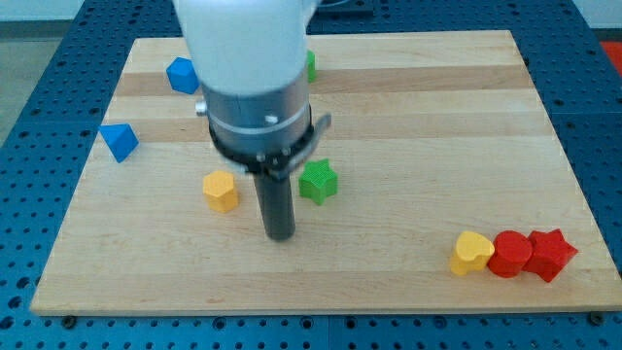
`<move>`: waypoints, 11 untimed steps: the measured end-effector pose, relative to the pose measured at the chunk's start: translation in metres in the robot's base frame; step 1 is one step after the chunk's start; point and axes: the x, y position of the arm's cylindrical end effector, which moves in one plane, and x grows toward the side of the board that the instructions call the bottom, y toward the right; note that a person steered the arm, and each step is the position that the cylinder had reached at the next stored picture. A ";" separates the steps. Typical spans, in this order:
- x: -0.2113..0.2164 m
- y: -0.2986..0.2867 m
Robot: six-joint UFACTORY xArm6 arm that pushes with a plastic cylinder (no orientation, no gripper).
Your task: Slide the green star towards the bottom right
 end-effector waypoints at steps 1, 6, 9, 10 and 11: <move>-0.063 -0.006; -0.048 0.099; -0.047 0.152; -0.101 0.119; -0.102 0.076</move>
